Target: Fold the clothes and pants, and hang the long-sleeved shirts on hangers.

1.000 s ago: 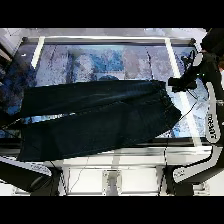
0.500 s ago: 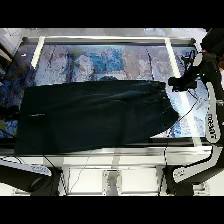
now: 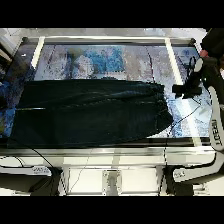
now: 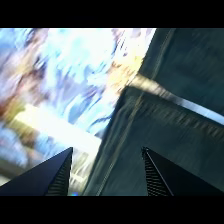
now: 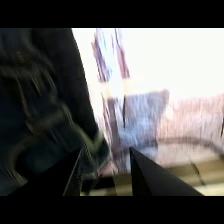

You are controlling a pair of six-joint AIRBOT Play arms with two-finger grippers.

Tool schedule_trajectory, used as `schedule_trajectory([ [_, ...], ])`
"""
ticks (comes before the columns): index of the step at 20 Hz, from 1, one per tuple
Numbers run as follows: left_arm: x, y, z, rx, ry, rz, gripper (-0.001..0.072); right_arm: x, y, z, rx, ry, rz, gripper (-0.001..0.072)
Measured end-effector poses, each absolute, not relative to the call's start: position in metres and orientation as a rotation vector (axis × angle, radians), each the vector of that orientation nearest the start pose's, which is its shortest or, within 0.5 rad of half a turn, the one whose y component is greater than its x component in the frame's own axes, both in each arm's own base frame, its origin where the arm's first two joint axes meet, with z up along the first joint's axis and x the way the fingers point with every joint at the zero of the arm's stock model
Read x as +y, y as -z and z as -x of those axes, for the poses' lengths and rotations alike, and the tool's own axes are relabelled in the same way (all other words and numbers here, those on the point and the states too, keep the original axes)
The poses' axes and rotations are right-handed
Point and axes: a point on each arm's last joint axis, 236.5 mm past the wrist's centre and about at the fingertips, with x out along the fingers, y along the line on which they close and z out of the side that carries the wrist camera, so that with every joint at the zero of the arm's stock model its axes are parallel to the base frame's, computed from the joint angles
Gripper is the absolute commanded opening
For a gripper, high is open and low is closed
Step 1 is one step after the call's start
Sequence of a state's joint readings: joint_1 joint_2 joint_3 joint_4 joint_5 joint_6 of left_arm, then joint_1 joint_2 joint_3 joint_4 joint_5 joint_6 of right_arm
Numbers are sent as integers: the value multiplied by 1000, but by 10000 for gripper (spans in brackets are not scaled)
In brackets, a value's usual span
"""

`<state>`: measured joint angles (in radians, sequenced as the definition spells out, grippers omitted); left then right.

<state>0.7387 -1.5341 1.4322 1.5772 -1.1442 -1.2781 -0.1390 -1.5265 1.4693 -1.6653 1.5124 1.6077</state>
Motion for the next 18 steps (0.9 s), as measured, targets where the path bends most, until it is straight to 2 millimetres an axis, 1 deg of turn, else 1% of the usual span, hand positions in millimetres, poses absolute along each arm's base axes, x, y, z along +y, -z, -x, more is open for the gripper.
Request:
schedule_trajectory([
  [2, 309, -10, -320, 1270, -475, 242, 505, -72, 8, -346, 1583, 202, -56, 337],
  [4, 307, -23, -307, 1252, -485, 297, 505, -66, 22, -315, 1583, 193, -58, 348],
  [5, 304, -28, -302, 1238, -486, 323, 505, -63, 30, -303, 1577, 187, -62, 415],
  [6, 300, -33, -298, 1220, -485, 350, 505, -59, 38, -290, 1575, 180, -69, 520],
  [7, 294, -35, -294, 1206, -480, 374, 505, -55, 46, -281, 1570, 173, -75, 544],
  [9, 277, -33, -287, 1191, -456, 411, 505, -49, 61, -266, 1564, 161, -92, 544],
  [11, 254, -21, -278, 1194, -414, 440, 505, -42, 74, -262, 1541, 146, -119, 541],
  [13, 236, -8, -267, 1200, -395, 453, 505, -35, 82, -267, 1495, 135, -149, 536],
  [15, 220, 1, -257, 1196, -384, 461, 505, -33, 87, -277, 1441, 130, -168, 535],
  [16, 214, 5, -252, 1195, -383, 459, 505, -32, 88, -283, 1412, 129, -176, 505],
  [17, 210, 5, -249, 1185, -387, 453, 505, -32, 90, -288, 1390, 130, -184, 412],
  [18, 207, 5, -245, 1179, -391, 447, 505, -31, 92, -293, 1371, 135, -194, 384],
])
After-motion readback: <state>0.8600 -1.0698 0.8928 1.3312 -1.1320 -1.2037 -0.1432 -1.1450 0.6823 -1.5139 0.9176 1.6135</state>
